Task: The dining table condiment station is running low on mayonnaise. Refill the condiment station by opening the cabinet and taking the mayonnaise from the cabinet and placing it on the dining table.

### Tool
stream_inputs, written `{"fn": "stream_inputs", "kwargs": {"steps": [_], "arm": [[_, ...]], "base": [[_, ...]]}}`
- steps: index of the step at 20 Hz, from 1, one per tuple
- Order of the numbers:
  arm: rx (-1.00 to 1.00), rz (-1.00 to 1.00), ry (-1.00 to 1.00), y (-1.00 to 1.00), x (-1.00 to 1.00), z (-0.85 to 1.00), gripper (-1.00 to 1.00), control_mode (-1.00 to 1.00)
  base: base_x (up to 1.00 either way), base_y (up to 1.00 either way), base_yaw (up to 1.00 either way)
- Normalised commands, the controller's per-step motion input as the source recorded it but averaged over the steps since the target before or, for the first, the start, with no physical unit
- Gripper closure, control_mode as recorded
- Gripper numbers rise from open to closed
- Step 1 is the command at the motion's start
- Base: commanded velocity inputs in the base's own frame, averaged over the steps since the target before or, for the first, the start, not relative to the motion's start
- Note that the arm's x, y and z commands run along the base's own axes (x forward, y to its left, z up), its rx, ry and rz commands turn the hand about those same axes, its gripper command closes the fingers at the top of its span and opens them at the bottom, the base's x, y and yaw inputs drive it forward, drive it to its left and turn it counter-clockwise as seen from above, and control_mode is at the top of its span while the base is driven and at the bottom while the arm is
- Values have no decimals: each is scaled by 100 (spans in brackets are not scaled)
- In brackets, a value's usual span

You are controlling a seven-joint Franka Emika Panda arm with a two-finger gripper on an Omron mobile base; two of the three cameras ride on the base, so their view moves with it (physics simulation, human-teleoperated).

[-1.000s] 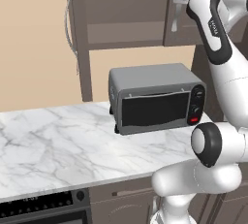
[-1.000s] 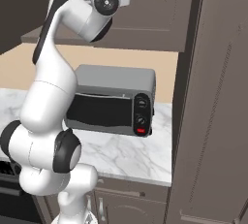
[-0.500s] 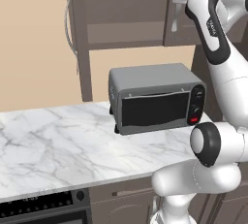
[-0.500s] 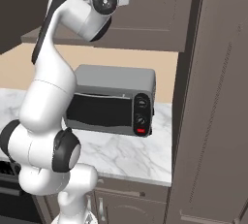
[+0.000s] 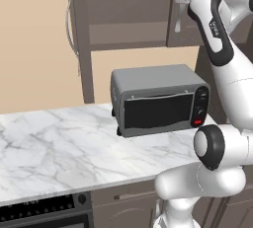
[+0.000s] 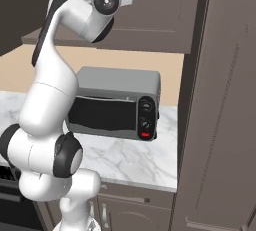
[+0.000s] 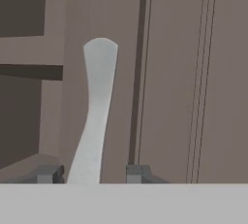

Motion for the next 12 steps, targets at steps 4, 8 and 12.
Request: {"fn": "stream_inputs", "kwargs": {"steps": [4,8,12], "arm": [[0,0,0,18,38,-16,100,-100],[0,0,1,38,43,-12,100,-100],[0,0,0,54,50,-15,100,-100]], "base": [[0,0,0],[0,0,0],[0,0,0]]}}
